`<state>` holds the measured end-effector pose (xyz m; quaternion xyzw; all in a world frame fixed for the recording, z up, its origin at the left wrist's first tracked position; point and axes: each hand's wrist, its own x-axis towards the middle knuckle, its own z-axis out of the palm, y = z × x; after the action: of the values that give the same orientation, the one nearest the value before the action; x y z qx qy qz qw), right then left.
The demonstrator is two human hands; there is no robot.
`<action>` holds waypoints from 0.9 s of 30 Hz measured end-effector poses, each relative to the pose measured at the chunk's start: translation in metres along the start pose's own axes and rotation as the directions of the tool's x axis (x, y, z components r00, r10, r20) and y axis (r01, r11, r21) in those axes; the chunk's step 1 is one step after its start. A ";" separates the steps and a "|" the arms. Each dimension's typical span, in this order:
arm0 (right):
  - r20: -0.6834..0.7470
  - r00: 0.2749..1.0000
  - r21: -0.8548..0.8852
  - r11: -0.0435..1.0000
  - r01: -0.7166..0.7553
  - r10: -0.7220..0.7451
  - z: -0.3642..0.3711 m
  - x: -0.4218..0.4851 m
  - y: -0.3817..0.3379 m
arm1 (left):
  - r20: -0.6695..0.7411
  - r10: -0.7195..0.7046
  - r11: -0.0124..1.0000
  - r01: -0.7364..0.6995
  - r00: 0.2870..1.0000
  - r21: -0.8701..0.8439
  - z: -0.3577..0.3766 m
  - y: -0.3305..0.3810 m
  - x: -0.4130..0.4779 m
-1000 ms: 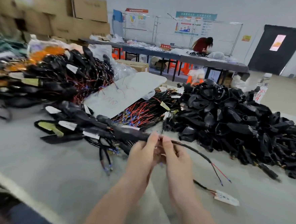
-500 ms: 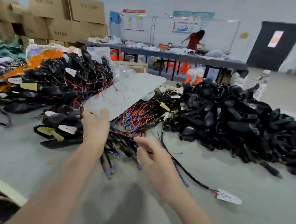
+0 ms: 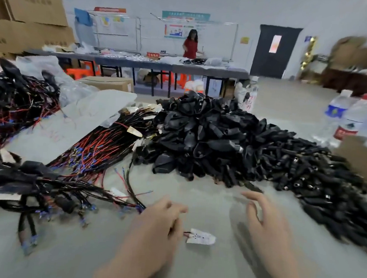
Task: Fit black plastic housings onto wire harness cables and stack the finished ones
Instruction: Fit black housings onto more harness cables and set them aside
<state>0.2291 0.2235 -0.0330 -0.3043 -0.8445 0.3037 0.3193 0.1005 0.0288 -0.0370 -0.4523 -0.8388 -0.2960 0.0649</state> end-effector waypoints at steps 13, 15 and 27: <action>0.074 0.974 0.534 0.816 -0.220 0.214 0.000 0.008 -0.004 | -0.081 0.174 0.980 -0.181 0.981 -0.086 0.021 0.056 0.037; 0.135 0.952 0.743 0.608 -0.280 0.273 -0.005 0.016 -0.008 | -0.190 0.077 0.935 -0.137 0.979 -0.327 0.006 0.082 0.059; 0.225 0.970 0.564 0.800 -0.205 0.090 0.004 -0.002 -0.017 | -0.409 -0.272 0.203 -0.364 0.871 -0.909 -0.139 0.119 0.141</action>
<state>0.2216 0.2101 -0.0242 -0.2267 -0.7105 0.5990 0.2916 0.0911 0.1029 0.1817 -0.3243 -0.3980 -0.8580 -0.0169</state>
